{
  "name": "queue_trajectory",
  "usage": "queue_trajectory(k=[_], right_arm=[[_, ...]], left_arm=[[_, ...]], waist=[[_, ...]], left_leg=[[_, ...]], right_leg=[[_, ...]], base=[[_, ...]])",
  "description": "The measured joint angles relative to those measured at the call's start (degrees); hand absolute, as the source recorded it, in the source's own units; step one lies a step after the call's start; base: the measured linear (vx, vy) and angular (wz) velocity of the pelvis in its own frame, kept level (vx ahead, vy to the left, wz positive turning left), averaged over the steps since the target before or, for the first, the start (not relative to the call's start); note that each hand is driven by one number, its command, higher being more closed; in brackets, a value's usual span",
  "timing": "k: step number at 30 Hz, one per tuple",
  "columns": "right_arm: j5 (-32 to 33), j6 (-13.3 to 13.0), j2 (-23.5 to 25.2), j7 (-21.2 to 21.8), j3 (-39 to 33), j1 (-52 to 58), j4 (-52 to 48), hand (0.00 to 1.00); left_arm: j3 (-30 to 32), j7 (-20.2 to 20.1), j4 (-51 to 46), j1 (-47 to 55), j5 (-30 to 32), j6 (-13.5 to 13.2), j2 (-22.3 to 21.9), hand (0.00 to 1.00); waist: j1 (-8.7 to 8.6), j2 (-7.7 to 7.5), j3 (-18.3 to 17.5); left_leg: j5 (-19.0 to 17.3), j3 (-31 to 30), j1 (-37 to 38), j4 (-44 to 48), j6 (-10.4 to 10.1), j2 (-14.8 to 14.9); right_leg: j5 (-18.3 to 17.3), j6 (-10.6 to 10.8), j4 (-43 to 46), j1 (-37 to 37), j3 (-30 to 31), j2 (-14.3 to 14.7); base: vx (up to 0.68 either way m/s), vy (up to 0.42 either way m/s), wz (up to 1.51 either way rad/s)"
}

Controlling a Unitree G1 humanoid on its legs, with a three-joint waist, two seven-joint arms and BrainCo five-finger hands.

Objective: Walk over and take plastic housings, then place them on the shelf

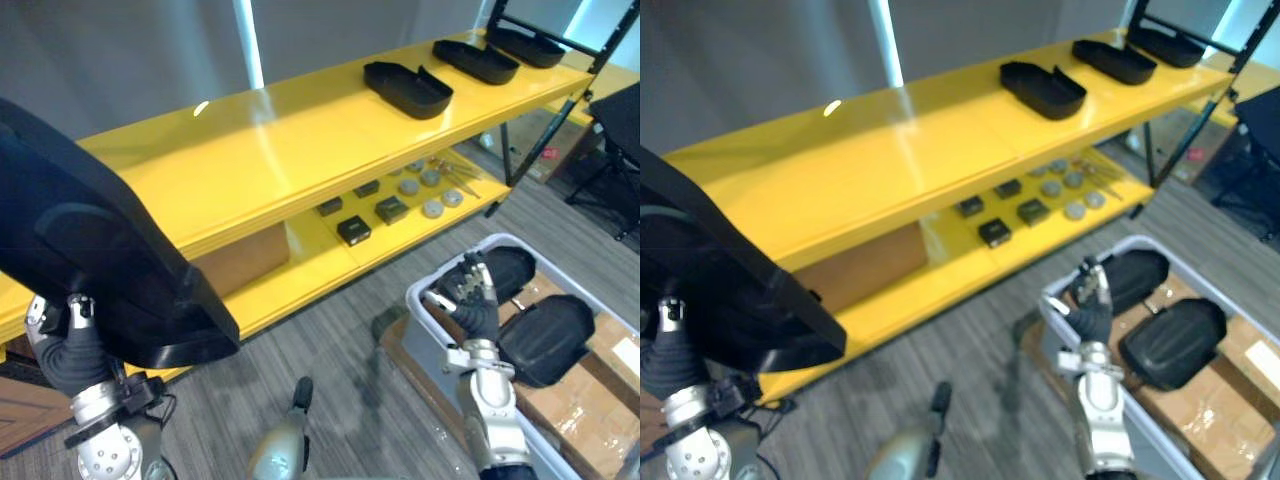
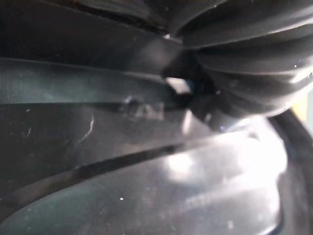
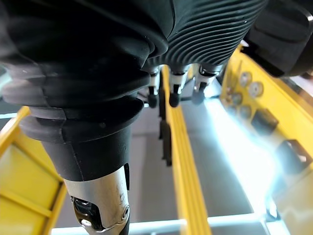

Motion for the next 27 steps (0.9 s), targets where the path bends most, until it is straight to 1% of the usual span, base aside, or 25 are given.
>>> queue_trajectory(k=[1, 2, 3, 4, 5, 6, 7, 8, 9, 10, 11, 13, 14, 15, 16, 17, 19, 20, 21, 22, 23, 24, 25, 26, 27], right_arm=[[-0.1, 0.0, 0.2, -0.3, 0.0, -0.1, 0.0, 0.00], [-0.4, 0.0, 0.5, -1.2, 0.0, -0.4, 0.1, 0.00], [-1.4, 0.0, 0.8, -2.1, 0.1, -0.6, 0.0, 0.00], [-1.4, 0.0, 1.0, -2.5, 0.2, -0.4, 0.0, 0.00], [-1.5, 0.0, 1.5, -3.0, 0.1, -0.1, 0.0, 0.00], [-1.7, 0.0, 2.1, -3.1, 0.0, -0.2, 0.0, 0.00], [-2.1, 0.0, 2.4, -3.2, -0.1, -0.2, 0.1, 0.00], [-3.0, -0.2, 3.0, -3.0, -0.1, -0.1, 0.1, 0.00], [-3.5, -0.4, 3.1, -2.3, 0.0, -0.4, 0.0, 0.00], [-3.5, -0.4, 3.0, -2.0, 0.0, -0.6, -0.1, 0.00], [-3.6, -0.4, 2.9, -1.5, -0.1, -0.8, -0.6, 0.00], [-3.4, -0.4, 2.6, -0.2, -0.4, -0.5, -2.2, 0.00], [-3.4, -1.0, 2.5, 0.6, -1.5, -0.2, -3.3, 0.00], [-3.3, -1.4, 2.4, 0.9, -2.0, 0.1, -3.8, 0.00], [-3.3, -2.2, 2.1, 1.7, -2.8, 0.5, -4.1, 0.00], [-3.3, -2.9, 1.5, 2.2, -2.8, 1.0, -4.8, 0.00], [-3.3, -3.9, 1.2, 3.9, -2.0, 1.5, -7.9, 0.00], [-2.9, -4.3, 0.9, 5.0, -0.9, 1.3, -11.0, 0.00], [-2.6, -4.9, 0.0, 5.6, -0.7, 0.8, -11.8, 0.00], [-2.1, -4.9, -2.1, 5.9, -0.5, 0.1, -12.6, 0.00], [-2.1, -4.9, -3.6, 5.7, -0.5, -0.6, -12.7, 0.00], [-2.1, -4.6, -4.6, 5.3, -1.2, -1.5, -12.6, 0.00], [-2.1, -4.5, -5.5, 4.8, -1.9, -2.3, -12.7, 0.00], [-2.2, -4.5, -6.2, 3.1, -3.5, -3.0, -12.7, 0.00], [-2.3, -4.3, -6.8, 1.7, -4.3, -3.3, -12.8, 0.00]], left_arm=[[0.0, -0.4, 0.0, -0.6, -0.1, 0.0, 0.0, 1.00], [0.2, -1.6, -0.1, -1.7, -0.5, 0.0, 0.0, 1.00], [0.3, -2.4, 0.1, -2.2, -0.9, 0.1, -0.1, 1.00], [0.1, -2.7, 0.6, -2.6, -0.8, 0.3, -0.1, 1.00], [-0.2, -3.2, 1.1, -3.0, -0.7, 0.9, 0.0, 1.00], [-0.1, -3.5, 1.1, -3.0, -0.6, 1.2, 0.2, 1.00], [-0.1, -3.5, 1.1, -3.0, -0.6, 1.4, 0.4, 1.00], [-0.2, -3.0, 1.0, -3.1, -0.6, 1.6, 1.2, 1.00], [-0.3, -2.6, 1.0, -3.6, -0.7, 2.0, 1.6, 1.00], [-0.3, -2.4, 1.0, -3.8, -0.7, 2.2, 1.8, 1.00], [-0.3, -2.0, 1.0, -4.0, -0.7, 2.7, 2.2, 1.00], [-0.3, -1.8, 1.1, -4.1, -0.8, 2.9, 2.2, 1.00], [-0.6, -1.8, 1.4, -4.8, -0.7, 3.0, 2.3, 1.00], [-0.9, -1.7, 1.7, -5.3, -0.7, 3.1, 2.3, 1.00], [-1.7, -0.8, 2.3, -5.9, -0.6, 3.1, 2.3, 1.00], [-2.8, 0.0, 2.5, -6.1, -0.6, 3.1, 2.3, 1.00], [-3.7, 1.1, 2.4, -5.7, -0.6, 3.1, 2.2, 1.00], [-4.3, 1.9, 2.1, -5.2, -0.6, 3.2, 2.2, 1.00], [-4.5, 2.0, 2.4, -5.0, -0.7, 3.2, 1.4, 1.00], [-6.2, 1.8, 2.4, -3.7, -0.7, 4.0, -0.5, 1.00], [-7.3, 1.6, 2.4, -3.1, -0.6, 4.2, -1.5, 1.00], [-7.7, 1.2, 2.6, -3.1, -0.6, 4.2, -2.2, 1.00], [-8.0, 0.5, 2.9, -4.1, -0.7, 4.2, -2.8, 1.00], [-8.8, 0.2, 3.0, -5.6, -0.6, 4.2, -2.8, 1.00], [-9.7, -0.1, 3.0, -6.8, -0.6, 4.0, -2.8, 1.00]], waist=[[0.07, -0.65, 0.2], [0.65, -1.49, 0.7], [0.29, -1.04, 1.2], [-0.12, -0.91, 1.3], [-0.66, -1.06, 1.3], [-1.40, -1.43, 1.5], [-1.61, -1.51, 1.5], [-1.91, -1.57, 1.4], [-2.19, -2.03, 1.2], [-2.36, -1.85, 1.3], [-2.61, -1.27, 1.4], [-3.09, -0.28, 0.7], [-4.19, 0.15, 0.5], [-4.77, 0.28, 0.5], [-5.39, 0.45, 0.2], [-5.64, 0.19, 0.1], [-5.40, -0.95, -1.6], [-5.02, -2.78, -2.9], [-4.95, -2.16, -2.9], [-5.00, -0.08, -3.9], [-4.80, 1.20, -4.7], [-4.73, 1.93, -5.0], [-5.25, 2.36, -5.3], [-5.46, 3.02, -5.7], [-5.49, 3.89, -6.2]], left_leg=[[-1.1, 0.3, -0.4, 1.4, 0.4, -0.6], [-5.1, 2.6, -1.6, 7.0, 2.4, -0.9], [-9.4, 3.1, -2.3, 12.3, 1.1, -0.9], [-11.2, 3.0, -2.3, 14.3, 1.2, -1.3], [-13.3, 2.8, -1.1, 15.5, 1.7, -1.7], [-14.6, 2.7, 1.0, 15.0, 2.2, -2.0], [-14.9, 2.2, 2.4, 13.9, 2.5, -1.9], [-15.2, 2.0, 4.5, 11.7, 3.0, -1.8], [-15.6, 1.5, 6.3, 10.2, 3.4, -1.5], [-15.8, 1.5, 7.3, 9.4, 3.4, -1.3], [-16.6, 1.3, 9.0, 8.7, 3.2, -0.8], [-17.6, 0.4, 10.1, 8.1, 2.4, 0.0], [-18.3, -1.6, 10.7, 8.0, 2.0, 0.2], [-18.4, -2.7, 11.2, 7.9, 1.9, 0.2], [-18.7, -5.0, 12.2, 7.7, 1.4, 0.1], [-19.5, -7.2, 13.3, 7.6, 0.3, -0.1], [-20.7, -10.6, 13.4, 7.5, -1.4, -0.8], [-21.7, -12.5, 13.3, 7.7, -2.8, -1.7], [-22.3, -13.6, 13.4, 8.0, -3.4, -1.2], [-22.8, -11.2, 12.5, 7.8, -4.4, 2.1], [-22.6, -8.1, 11.9, 7.3, -4.6, 4.9], [-22.1, -4.5, 11.6, 6.2, -5.3, 7.2], [-21.1, 1.2, 10.9, 4.3, -6.3, 9.9], [-19.0, 6.5, 10.7, 2.0, -6.7, 12.1], [-15.8, 8.7, 11.1, -0.3, -7.1, 13.1]], right_leg=[[-0.3, 0.3, 0.2, 0.2, -0.1, -0.9], [-0.3, 0.8, 0.6, 1.3, -0.1, -2.2], [-0.3, 0.5, 6.2, 1.1, 1.6, -3.1], [0.2, -0.6, 10.9, -0.1, 3.1, -4.2], [3.3, -5.3, 20.5, -4.0, 7.0, -6.1], [10.0, -6.4, 27.9, -7.2, 10.5, -7.1], [13.7, -6.0, 31.2, -9.0, 11.9, -7.5], [13.2, -5.1, 34.6, -12.1, 13.4, -7.8], [8.7, -4.7, 34.0, -14.6, 13.8, -7.0], [7.3, -4.7, 32.7, -15.7, 13.9, -6.3], [5.6, -4.4, 28.4, -17.7, 14.2, -5.0], [5.7, -4.3, 19.4, -21.7, 17.0, -2.0], [6.8, -2.8, 13.3, -23.4, 20.8, 0.1], [7.4, -1.9, 11.0, -23.8, 23.0, 1.1], [8.6, -0.3, 7.2, -24.6, 27.1, 2.4], [10.4, -0.1, 4.5, -24.2, 28.7, 2.4], [13.9, -0.8, 1.1, -23.9, 28.2, 1.9], [18.1, -1.3, -2.3, -22.0, 27.3, 1.1], [20.2, 0.9, -3.1, -21.0, 25.9, 1.2], [20.4, -0.5, -5.5, -18.5, 21.7, 2.6], [20.6, -0.9, -7.3, -17.2, 19.2, 3.5], [20.7, -1.2, -8.8, -15.9, 16.8, 3.7], [20.8, -1.4, -10.3, -14.6, 13.6, 3.5], [20.7, -1.6, -11.0, -13.9, 11.0, 3.2], [20.6, -1.7, -11.0, -13.9, 9.7, 3.2]], base=[[0.19, 0.101, 0.04], [0.20, 0.103, -0.18], [0.29, 0.141, -0.11], [0.24, 0.112, 0.09], [0.34, 0.202, 0.14], [0.28, 0.174, 0.05], [0.33, 0.164, -0.05], [0.28, 0.079, -0.04], [0.28, 0.069, -0.02], [0.27, 0.065, -0.01], [0.27, 0.065, -0.01], [0.27, 0.049, 0.21], [0.29, -0.008, 0.61], [0.29, -0.035, 0.95], [0.38, -0.152, 1.07], [0.37, -0.250, 1.25], [0.35, -0.331, 1.08], [0.28, -0.328, 0.94], [0.32, -0.392, 1.26], [0.26, -0.348, 1.15], [0.23, -0.298, 1.23], [0.19, -0.246, 1.28], [0.17, -0.171, 1.41], [0.18, -0.129, 1.35], [0.14, -0.032, 0.91]])
